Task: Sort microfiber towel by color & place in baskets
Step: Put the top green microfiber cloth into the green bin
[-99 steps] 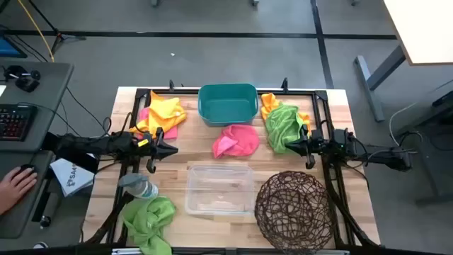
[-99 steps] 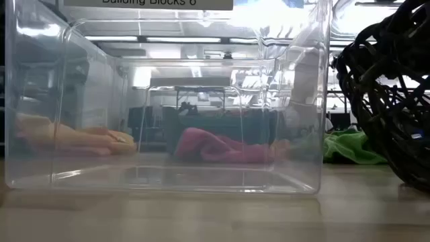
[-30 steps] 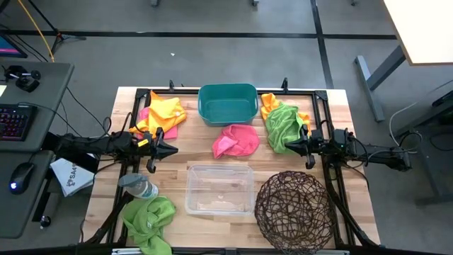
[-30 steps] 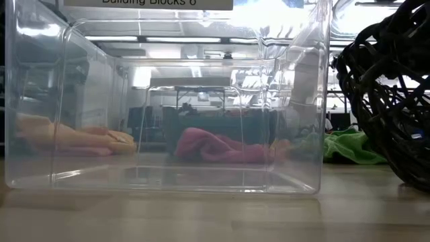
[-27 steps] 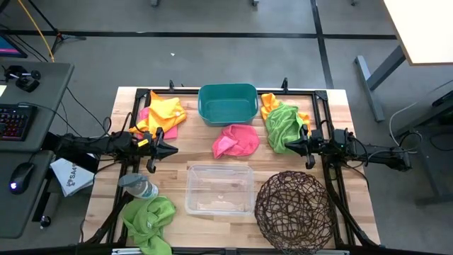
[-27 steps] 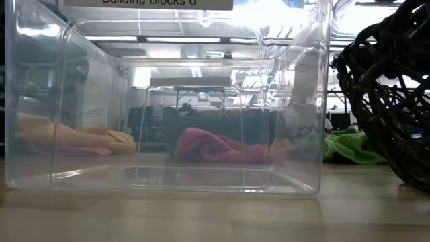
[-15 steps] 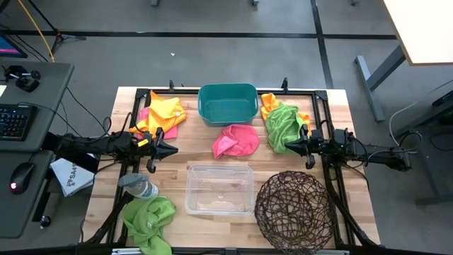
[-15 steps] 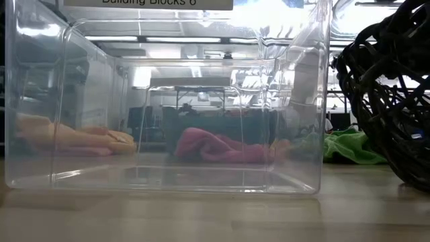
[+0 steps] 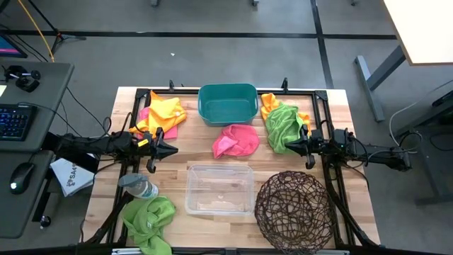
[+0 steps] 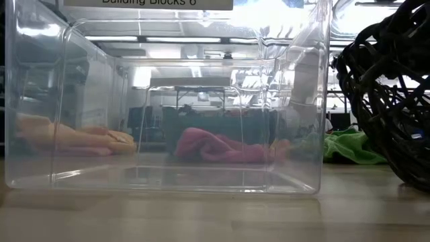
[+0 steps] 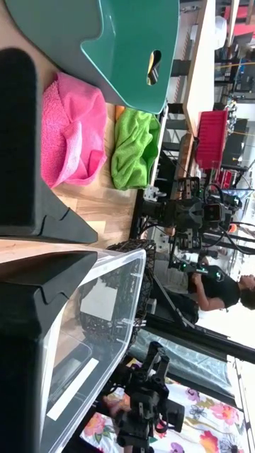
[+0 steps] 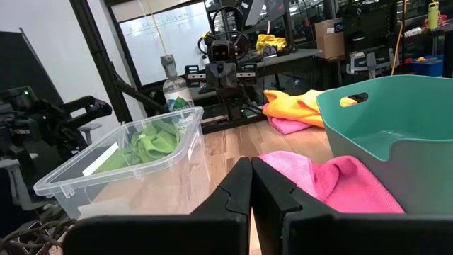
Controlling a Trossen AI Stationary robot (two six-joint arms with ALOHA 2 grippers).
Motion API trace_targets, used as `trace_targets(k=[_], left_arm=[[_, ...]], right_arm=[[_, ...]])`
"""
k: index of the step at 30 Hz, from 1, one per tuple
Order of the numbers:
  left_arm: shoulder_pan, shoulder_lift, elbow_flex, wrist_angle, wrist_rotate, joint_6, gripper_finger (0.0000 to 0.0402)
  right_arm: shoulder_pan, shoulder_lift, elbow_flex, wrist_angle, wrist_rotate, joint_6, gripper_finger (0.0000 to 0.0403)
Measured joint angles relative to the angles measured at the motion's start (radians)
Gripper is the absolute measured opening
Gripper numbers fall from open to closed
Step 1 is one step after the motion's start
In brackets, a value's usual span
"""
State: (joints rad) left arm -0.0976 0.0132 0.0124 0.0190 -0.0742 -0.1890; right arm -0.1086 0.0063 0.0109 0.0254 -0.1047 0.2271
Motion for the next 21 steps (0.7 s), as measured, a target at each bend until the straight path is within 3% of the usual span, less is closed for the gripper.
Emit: trace_targets(k=[3, 7, 9, 11, 13, 15, 18, 21], left_arm=[[0.0, 0.0, 0.0, 0.0, 0.0, 0.0, 0.0017], [0.0, 0.0, 0.0, 0.0, 0.0, 0.0, 0.0017], [0.0, 0.0, 0.0, 0.0, 0.0, 0.0, 0.0017], [0.0, 0.0, 0.0, 0.0, 0.0, 0.0, 0.0017], [0.0, 0.0, 0.0, 0.0, 0.0, 0.0, 0.0017], [0.0, 0.0, 0.0, 0.0, 0.0, 0.0, 0.0017], [0.0, 0.0, 0.0, 0.0, 0.0, 0.0, 0.0017], [0.0, 0.0, 0.0, 0.0, 0.0, 0.0, 0.0017]], right_arm=[[0.0, 0.001, 0.0, 0.072, 0.027, 0.125, 0.0], [0.0, 0.001, 0.0, 0.397, 0.238, 0.52, 0.0], [-0.001, 0.017, 0.001, 0.541, 0.273, 0.548, 0.0], [0.0, 0.049, 0.038, 0.579, 0.273, 0.506, 0.0002], [-0.001, 0.101, 0.128, 0.45, 0.302, 0.468, 0.0012], [-0.007, 0.187, 0.251, 0.169, 0.342, 0.432, 0.0035], [-0.038, 0.375, 0.445, -0.254, 0.377, 0.441, 0.009], [-0.084, 0.592, 0.584, -0.551, 0.39, 0.487, 0.0154]])
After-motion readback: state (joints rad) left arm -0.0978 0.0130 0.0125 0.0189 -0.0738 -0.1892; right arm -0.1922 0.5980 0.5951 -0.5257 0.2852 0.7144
